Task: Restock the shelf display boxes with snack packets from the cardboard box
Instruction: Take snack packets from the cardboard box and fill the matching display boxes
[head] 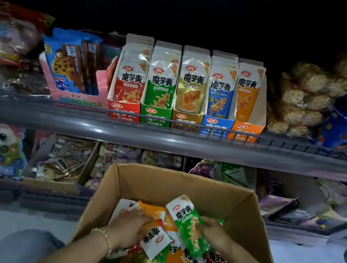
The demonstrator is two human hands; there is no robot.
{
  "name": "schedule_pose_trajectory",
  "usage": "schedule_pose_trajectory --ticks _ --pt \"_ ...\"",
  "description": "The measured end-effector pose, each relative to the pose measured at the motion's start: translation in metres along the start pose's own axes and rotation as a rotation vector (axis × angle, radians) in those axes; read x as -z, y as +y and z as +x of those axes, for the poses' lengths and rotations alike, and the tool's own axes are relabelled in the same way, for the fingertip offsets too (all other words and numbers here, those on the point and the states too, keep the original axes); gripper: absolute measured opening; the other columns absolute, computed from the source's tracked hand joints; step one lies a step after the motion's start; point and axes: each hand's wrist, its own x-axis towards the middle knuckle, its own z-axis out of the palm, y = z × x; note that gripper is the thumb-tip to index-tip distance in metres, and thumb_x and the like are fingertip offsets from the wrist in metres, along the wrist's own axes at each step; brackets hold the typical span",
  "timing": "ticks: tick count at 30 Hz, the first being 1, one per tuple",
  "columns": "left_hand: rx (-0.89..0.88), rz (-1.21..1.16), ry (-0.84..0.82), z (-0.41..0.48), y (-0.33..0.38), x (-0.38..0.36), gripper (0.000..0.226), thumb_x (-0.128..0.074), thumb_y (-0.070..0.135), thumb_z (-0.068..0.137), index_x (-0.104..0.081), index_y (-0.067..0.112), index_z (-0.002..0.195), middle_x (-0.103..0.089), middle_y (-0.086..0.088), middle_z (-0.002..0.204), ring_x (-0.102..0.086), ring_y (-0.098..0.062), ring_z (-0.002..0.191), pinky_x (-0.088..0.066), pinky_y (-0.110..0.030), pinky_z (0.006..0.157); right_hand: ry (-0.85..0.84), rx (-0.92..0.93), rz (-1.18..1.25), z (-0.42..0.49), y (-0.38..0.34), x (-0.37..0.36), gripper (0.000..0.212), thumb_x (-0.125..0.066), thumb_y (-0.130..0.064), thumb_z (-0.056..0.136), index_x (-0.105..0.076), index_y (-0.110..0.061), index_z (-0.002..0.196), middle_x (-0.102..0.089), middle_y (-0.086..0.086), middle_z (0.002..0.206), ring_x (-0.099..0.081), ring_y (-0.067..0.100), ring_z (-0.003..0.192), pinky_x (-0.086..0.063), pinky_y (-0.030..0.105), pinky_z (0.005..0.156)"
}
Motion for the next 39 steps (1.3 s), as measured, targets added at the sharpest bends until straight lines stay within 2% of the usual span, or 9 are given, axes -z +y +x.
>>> schedule_pose_trajectory --ticks 6,10,14,19,23,29,32,35,39 --pt "0.082 0.08 -0.292 0.015 -0.007 0.001 0.116 -0.067 0.068 0.068 0.01 0.037 0.148 0.017 -0.007 0.158 0.012 -0.036 0.144 -0.005 -0.057 0.116 -0.043 -0.109 0.036 -0.016 -0.003 -0.016 0.042 -0.048 -0.03 0.098 -0.049 -0.004 0.131 -0.052 0.012 0.134 -0.052 0.024 0.115 -0.039 0.031 0.097" --pt "0.114 0.32 -0.233 0.013 0.004 -0.006 0.111 -0.069 0.06 0.073 0.002 0.027 0.151 -0.019 -0.019 0.151 -0.023 -0.039 0.137 -0.027 -0.048 0.11 -0.12 -0.152 0.036 -0.019 -0.005 -0.021 0.043 -0.046 -0.035 0.097 -0.045 -0.013 0.135 -0.05 0.008 0.138 -0.047 0.02 0.113 -0.036 0.03 0.095" --pt "0.103 0.318 -0.07 0.015 0.016 0.005 0.062 -0.044 0.059 0.091 -0.038 0.025 0.142 -0.052 -0.015 0.131 -0.05 -0.032 0.119 -0.04 -0.037 0.096 -0.106 -0.164 0.068 -0.019 -0.003 -0.017 0.044 -0.049 -0.039 0.095 -0.046 -0.017 0.134 -0.052 0.005 0.134 -0.048 0.022 0.112 -0.039 0.037 0.097" --pt "0.056 -0.072 0.017 -0.002 0.02 0.034 0.044 -0.031 0.043 0.101 -0.065 0.016 0.106 -0.062 -0.004 0.084 -0.062 -0.022 0.086 -0.039 -0.029 0.07 -0.183 -0.177 0.4 -0.029 -0.016 -0.006 0.025 -0.06 -0.028 0.09 -0.063 -0.009 0.106 -0.071 0.006 0.096 -0.066 0.019 0.091 -0.049 0.032 0.082" --pt "0.005 -0.43 0.089 -0.026 0.019 0.056 0.044 -0.031 0.042 0.1 -0.053 0.02 0.069 -0.052 0.005 0.062 -0.048 -0.007 0.054 -0.037 -0.023 0.056 -0.272 -0.036 0.559 -0.052 -0.031 0.002 0.039 -0.062 -0.025 0.085 -0.06 -0.002 0.116 -0.069 0.014 0.111 -0.066 0.025 0.104 -0.053 0.036 0.089" --pt "0.14 -1.249 0.304 -0.052 0.035 0.071 0.037 -0.043 0.037 0.096 -0.068 0.01 0.094 -0.074 0.0 0.078 -0.069 -0.01 0.07 -0.053 -0.026 0.071 -0.164 0.253 0.671 -0.076 -0.062 0.005 0.034 -0.059 -0.021 0.085 -0.062 -0.001 0.112 -0.069 0.017 0.11 -0.067 0.027 0.097 -0.053 0.042 0.091" --pt "0.089 -1.349 0.346 -0.062 0.053 0.081 0.044 -0.055 0.051 0.085 -0.064 0.02 0.115 -0.072 0.003 0.107 -0.068 -0.012 0.097 -0.053 -0.029 0.088 -0.063 0.325 0.619 -0.08 -0.077 -0.003 0.041 -0.069 -0.027 0.078 -0.064 0.004 0.104 -0.068 0.024 0.106 -0.065 0.033 0.093 -0.05 0.049 0.093" --pt "-0.011 -1.364 0.372 -0.074 0.073 0.094 0.029 -0.072 0.028 0.077 -0.065 0.021 0.104 -0.074 0.004 0.099 -0.071 -0.011 0.088 -0.054 -0.021 0.071 0.023 0.414 0.579 -0.083 -0.092 -0.012 0.041 -0.072 -0.029 0.074 -0.063 0.003 0.098 -0.07 0.023 0.099 -0.067 0.033 0.089 -0.053 0.046 0.088" --pt "-0.021 -1.354 0.416 -0.085 0.075 0.11 0.044 -0.08 0.024 0.063 -0.064 0.019 0.104 -0.074 0.002 0.1 -0.07 -0.014 0.092 -0.053 -0.035 0.088 0.117 0.58 0.474 -0.091 -0.118 -0.002 0.027 -0.059 -0.02 0.09 -0.049 -0.015 0.115 -0.072 0.01 0.095 -0.069 0.024 0.089 -0.057 0.031 0.071"
